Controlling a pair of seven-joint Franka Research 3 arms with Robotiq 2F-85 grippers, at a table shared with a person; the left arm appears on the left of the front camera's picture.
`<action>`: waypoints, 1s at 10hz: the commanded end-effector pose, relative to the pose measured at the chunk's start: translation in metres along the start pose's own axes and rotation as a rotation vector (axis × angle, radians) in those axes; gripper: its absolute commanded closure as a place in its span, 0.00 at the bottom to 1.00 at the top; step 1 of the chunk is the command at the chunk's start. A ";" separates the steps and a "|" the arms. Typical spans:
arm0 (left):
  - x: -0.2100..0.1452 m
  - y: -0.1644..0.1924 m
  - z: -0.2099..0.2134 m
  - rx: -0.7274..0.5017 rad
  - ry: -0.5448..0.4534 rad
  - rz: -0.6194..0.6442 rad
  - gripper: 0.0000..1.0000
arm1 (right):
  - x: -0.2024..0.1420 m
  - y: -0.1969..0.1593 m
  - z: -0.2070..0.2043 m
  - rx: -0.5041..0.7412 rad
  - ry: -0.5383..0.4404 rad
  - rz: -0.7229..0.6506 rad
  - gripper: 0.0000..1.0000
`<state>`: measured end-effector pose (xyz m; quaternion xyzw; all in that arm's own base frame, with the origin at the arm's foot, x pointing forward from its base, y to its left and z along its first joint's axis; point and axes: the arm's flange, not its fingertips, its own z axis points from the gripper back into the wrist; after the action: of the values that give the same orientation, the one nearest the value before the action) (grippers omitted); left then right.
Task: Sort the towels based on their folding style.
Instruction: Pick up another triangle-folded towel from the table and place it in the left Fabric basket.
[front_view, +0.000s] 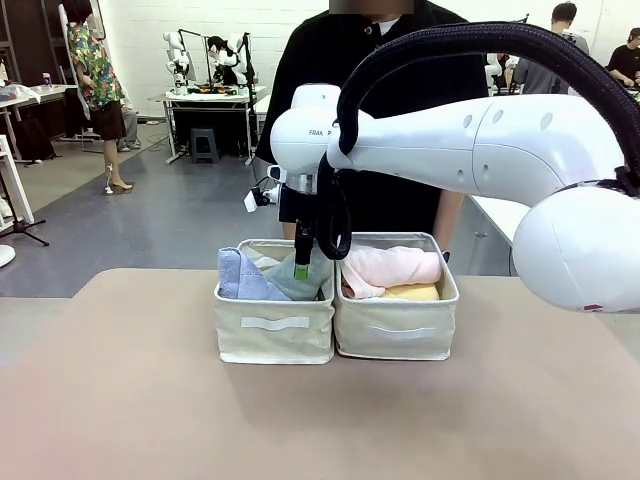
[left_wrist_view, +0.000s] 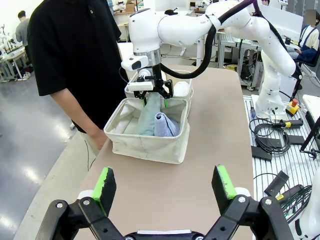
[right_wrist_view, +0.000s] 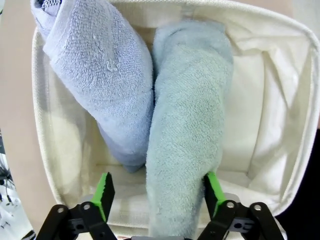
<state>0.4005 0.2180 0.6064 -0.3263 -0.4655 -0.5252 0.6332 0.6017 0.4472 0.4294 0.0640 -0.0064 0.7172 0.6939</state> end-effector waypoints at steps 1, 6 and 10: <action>-0.001 -0.003 0.000 0.007 0.020 -0.009 0.00 | 0.005 -0.005 0.004 0.006 -0.001 -0.022 0.00; -0.001 -0.003 0.000 0.007 0.020 -0.009 0.00 | 0.000 0.000 0.025 -0.053 -0.031 -0.015 0.00; -0.001 -0.003 0.000 0.007 0.020 -0.009 0.00 | -0.055 0.059 0.119 -0.157 0.137 -0.349 0.00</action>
<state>0.4005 0.2182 0.6062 -0.3264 -0.4655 -0.5250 0.6334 0.5870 0.3990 0.5491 -0.0167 -0.0397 0.6206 0.7830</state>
